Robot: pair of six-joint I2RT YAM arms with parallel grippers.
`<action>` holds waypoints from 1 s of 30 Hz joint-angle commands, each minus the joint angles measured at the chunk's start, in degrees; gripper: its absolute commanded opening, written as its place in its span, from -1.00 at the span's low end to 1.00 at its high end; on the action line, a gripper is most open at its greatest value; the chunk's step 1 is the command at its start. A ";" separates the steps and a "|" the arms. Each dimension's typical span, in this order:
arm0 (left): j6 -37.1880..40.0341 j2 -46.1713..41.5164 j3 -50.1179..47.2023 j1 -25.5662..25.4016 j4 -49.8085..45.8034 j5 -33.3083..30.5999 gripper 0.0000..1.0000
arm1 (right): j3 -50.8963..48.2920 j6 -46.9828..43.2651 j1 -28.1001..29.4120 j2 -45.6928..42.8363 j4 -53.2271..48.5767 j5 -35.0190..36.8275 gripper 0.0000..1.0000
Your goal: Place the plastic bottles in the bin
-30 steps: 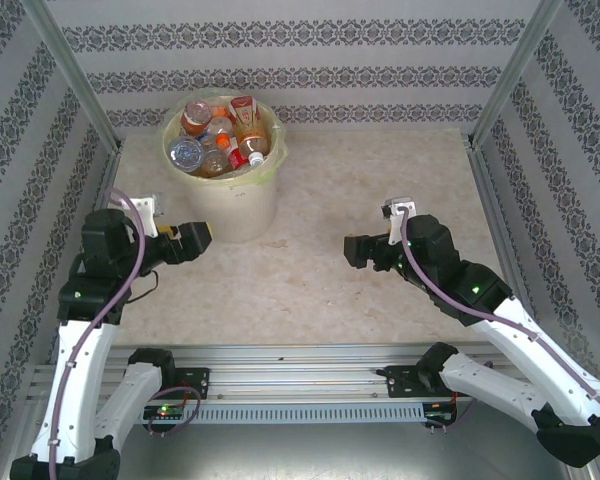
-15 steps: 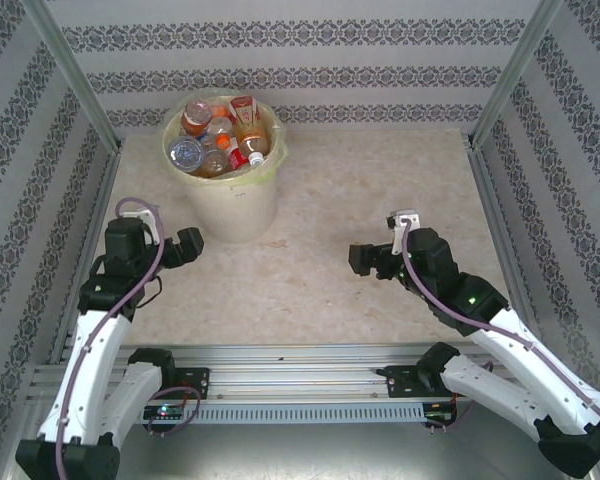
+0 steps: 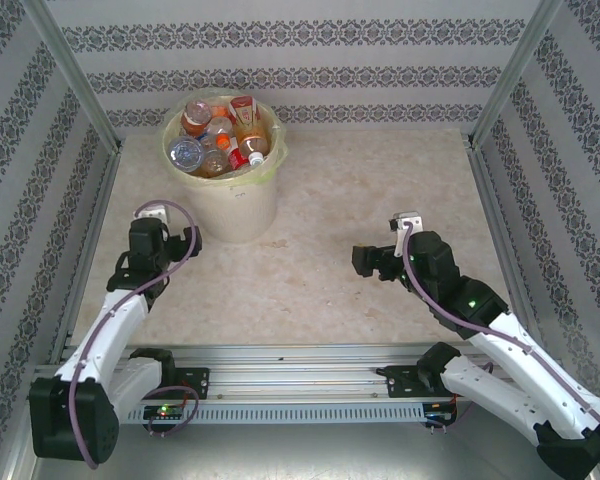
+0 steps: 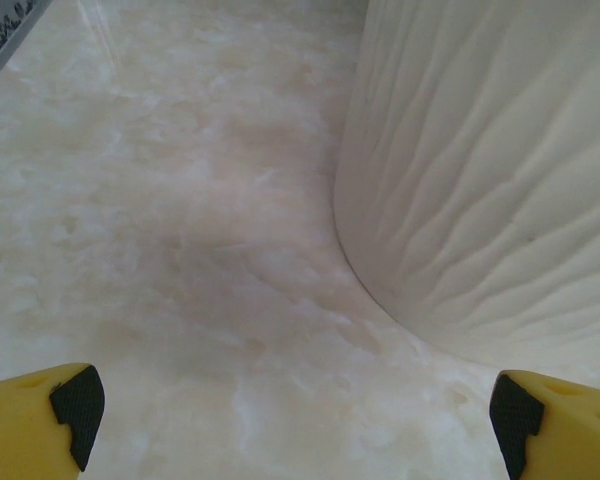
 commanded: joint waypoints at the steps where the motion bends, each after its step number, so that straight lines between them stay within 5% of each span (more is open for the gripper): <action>1: 5.08 3.18 -5.81 0.99 22.97 -1.03 1.00 | -0.87 -0.69 -0.46 0.83 2.11 0.70 0.96; 4: 4.91 8.27 -9.92 2.22 35.86 0.00 1.00 | -0.71 -0.78 -0.53 1.66 2.31 0.48 0.96; 21: 10.83 37.26 -16.47 2.89 76.13 9.32 1.00 | -0.56 -1.49 -1.39 1.50 1.18 2.43 0.97; 27: 9.36 34.48 -8.48 2.84 56.35 5.04 1.00 | -0.46 -0.38 -4.56 2.78 2.67 6.63 0.96; 30: 9.49 35.17 -9.16 2.77 59.13 4.90 1.00 | 1.08 -0.27 -10.37 5.46 3.20 6.54 0.96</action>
